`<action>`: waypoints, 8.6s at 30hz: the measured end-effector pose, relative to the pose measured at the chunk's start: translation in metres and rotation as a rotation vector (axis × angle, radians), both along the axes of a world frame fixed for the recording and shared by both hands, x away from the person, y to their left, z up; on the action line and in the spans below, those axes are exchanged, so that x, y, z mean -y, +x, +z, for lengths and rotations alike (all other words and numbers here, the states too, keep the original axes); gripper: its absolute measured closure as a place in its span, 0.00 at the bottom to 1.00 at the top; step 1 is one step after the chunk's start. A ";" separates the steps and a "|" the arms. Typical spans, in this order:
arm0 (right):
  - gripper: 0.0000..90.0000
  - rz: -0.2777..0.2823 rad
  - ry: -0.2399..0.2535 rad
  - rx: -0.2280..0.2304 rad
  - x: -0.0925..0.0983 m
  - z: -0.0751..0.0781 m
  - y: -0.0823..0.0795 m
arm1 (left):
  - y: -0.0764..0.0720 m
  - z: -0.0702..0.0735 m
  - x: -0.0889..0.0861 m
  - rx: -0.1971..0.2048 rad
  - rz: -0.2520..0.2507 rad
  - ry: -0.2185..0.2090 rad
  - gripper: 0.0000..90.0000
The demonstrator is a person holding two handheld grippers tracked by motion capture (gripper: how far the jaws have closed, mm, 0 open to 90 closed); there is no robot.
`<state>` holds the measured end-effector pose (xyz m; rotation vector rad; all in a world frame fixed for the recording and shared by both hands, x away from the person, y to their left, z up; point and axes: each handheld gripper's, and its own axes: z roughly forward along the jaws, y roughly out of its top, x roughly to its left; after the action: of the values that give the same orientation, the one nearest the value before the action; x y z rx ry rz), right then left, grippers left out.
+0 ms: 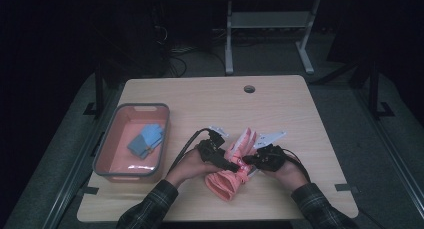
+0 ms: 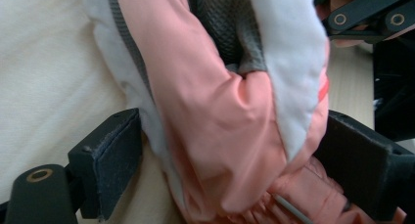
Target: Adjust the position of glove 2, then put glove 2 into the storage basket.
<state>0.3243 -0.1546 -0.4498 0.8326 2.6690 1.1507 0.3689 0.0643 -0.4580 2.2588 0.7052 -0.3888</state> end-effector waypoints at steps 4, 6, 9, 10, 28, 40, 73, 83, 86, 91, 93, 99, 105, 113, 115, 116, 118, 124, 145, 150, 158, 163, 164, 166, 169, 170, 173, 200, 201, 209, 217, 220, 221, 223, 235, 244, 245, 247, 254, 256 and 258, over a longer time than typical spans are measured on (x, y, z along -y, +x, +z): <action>1.00 0.001 0.000 -0.003 0.001 -0.001 -0.001 | 0.001 -0.005 0.000 -0.044 -0.007 -0.021 0.12; 1.00 0.001 0.001 -0.002 0.001 -0.001 -0.001 | 0.001 -0.005 0.000 -0.045 -0.006 -0.029 0.12; 1.00 0.005 0.000 0.002 0.000 -0.001 0.000 | 0.000 -0.005 0.000 -0.050 -0.007 -0.043 0.12; 1.00 0.005 -0.001 0.004 0.000 -0.001 -0.001 | 0.001 -0.006 0.000 -0.053 -0.010 -0.046 0.12; 1.00 0.019 -0.017 0.010 -0.006 -0.001 0.003 | 0.007 -0.006 -0.003 -0.144 0.023 -0.011 0.44; 0.91 0.011 0.040 0.020 0.001 0.008 0.003 | 0.010 -0.005 -0.009 -0.156 0.050 -0.022 0.65; 0.38 -0.376 -0.016 0.081 0.081 -0.024 0.000 | -0.002 0.039 -0.032 0.082 0.054 -0.127 0.69; 0.24 -0.439 -0.024 0.081 0.085 -0.032 0.006 | -0.001 0.054 -0.043 0.128 0.091 -0.139 0.69; 0.20 -0.441 -0.030 0.078 0.085 -0.032 0.007 | -0.001 0.059 -0.048 0.144 0.099 -0.141 0.69; 0.20 -0.448 -0.032 0.077 0.085 -0.032 0.007 | 0.000 0.069 -0.060 0.162 0.126 -0.150 0.69; 0.20 -0.451 -0.031 0.074 0.085 -0.032 0.007 | 0.001 0.075 -0.065 0.177 0.141 -0.149 0.69; 0.20 -0.451 -0.032 0.076 0.085 -0.032 0.007 | 0.004 0.092 -0.086 0.197 0.180 -0.167 0.69; 0.19 -0.455 -0.033 0.079 0.085 -0.033 0.007 | 0.005 0.102 -0.104 0.207 0.213 -0.177 0.69; 0.19 -0.457 -0.032 0.078 0.085 -0.033 0.007 | 0.008 0.117 -0.128 0.203 0.256 -0.179 0.69; 0.19 -0.458 -0.032 0.078 0.085 -0.033 0.007 | 0.008 0.122 -0.137 0.202 0.269 -0.179 0.69; 0.19 -0.461 -0.032 0.077 0.085 -0.033 0.007 | 0.008 0.124 -0.140 0.198 0.279 -0.181 0.69; 0.19 -0.463 -0.031 0.072 0.085 -0.032 0.007 | 0.009 0.128 -0.149 0.201 0.290 -0.178 0.69; 0.19 -0.470 -0.032 0.071 0.085 -0.032 0.007 | 0.008 0.143 -0.178 0.197 0.339 -0.172 0.68; 0.18 -0.479 -0.035 0.078 0.085 -0.033 0.008 | 0.002 0.140 -0.279 0.183 0.547 -0.057 0.68; 0.18 -0.479 -0.035 0.078 0.085 -0.033 0.008 | 0.002 0.131 -0.288 0.162 0.577 -0.048 0.68; 0.18 -0.478 -0.035 0.079 0.086 -0.033 0.008 | 0.008 0.106 -0.287 0.116 0.594 0.002 0.68; 0.18 -0.478 -0.035 0.079 0.086 -0.033 0.008 | 0.012 0.093 -0.284 0.099 0.599 0.034 0.68; 0.18 -0.479 -0.034 0.078 0.085 -0.033 0.008 | 0.013 0.090 -0.283 0.091 0.601 0.036 0.68; 0.18 -0.478 -0.034 0.079 0.086 -0.033 0.008 | 0.016 0.084 -0.281 0.073 0.593 0.041 0.68; 0.18 -0.478 -0.035 0.079 0.086 -0.033 0.008 | 0.019 0.075 -0.276 0.051 0.584 0.053 0.67; 0.18 -0.478 -0.035 0.079 0.086 -0.033 0.008 | 0.020 0.073 -0.274 0.048 0.582 0.056 0.67; 0.18 -0.479 -0.035 0.078 0.085 -0.033 0.008 | 0.022 0.068 -0.272 0.035 0.584 0.058 0.67; 0.18 -0.478 -0.035 0.078 0.085 -0.033 0.008 | 0.027 0.060 -0.281 0.019 0.548 0.025 0.33; 0.18 -0.478 -0.035 0.079 0.085 -0.033 0.008 | 0.027 0.061 -0.282 0.022 0.550 0.019 0.31; 0.18 -0.478 -0.035 0.079 0.085 -0.033 0.008 | 0.021 0.077 -0.295 0.069 0.559 -0.008 0.30; 0.18 -0.478 -0.036 0.079 0.085 -0.033 0.008 | 0.014 0.092 -0.300 0.121 0.547 -0.023 0.31; 0.18 -0.478 -0.036 0.080 0.085 -0.033 0.008 | 0.012 0.099 -0.304 0.152 0.560 -0.024 0.31; 0.18 -0.478 -0.036 0.079 0.085 -0.033 0.008 | 0.011 0.101 -0.305 0.162 0.556 -0.020 0.31; 0.18 -0.478 -0.036 0.079 0.085 -0.033 0.008 | 0.008 0.105 -0.305 0.187 0.555 -0.029 0.31; 0.18 -0.478 -0.036 0.080 0.086 -0.033 0.008 | -0.002 0.126 -0.291 0.313 0.532 -0.073 0.24; 0.18 -0.478 -0.036 0.079 0.085 -0.033 0.008 | -0.005 0.132 -0.265 0.344 0.487 -0.085 0.18; 0.18 -0.478 -0.036 0.079 0.086 -0.033 0.008 | -0.005 0.133 -0.262 0.350 0.478 -0.085 0.18; 0.18 -0.477 -0.036 0.080 0.086 -0.033 0.008 | -0.007 0.134 -0.255 0.357 0.466 -0.092 0.18; 0.18 -0.478 -0.036 0.079 0.085 -0.033 0.008 | -0.011 0.135 -0.231 0.392 0.415 -0.099 0.18; 0.18 -0.478 -0.036 0.079 0.085 -0.033 0.008 | -0.012 0.135 -0.223 0.403 0.399 -0.093 0.18; 0.18 -0.478 -0.036 0.079 0.085 -0.033 0.008 | -0.014 0.135 -0.213 0.412 0.383 -0.108 0.18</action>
<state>0.3323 -0.2401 -0.4825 1.2937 2.2378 0.9854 0.3545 0.2770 -0.3231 1.9559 0.8463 0.2135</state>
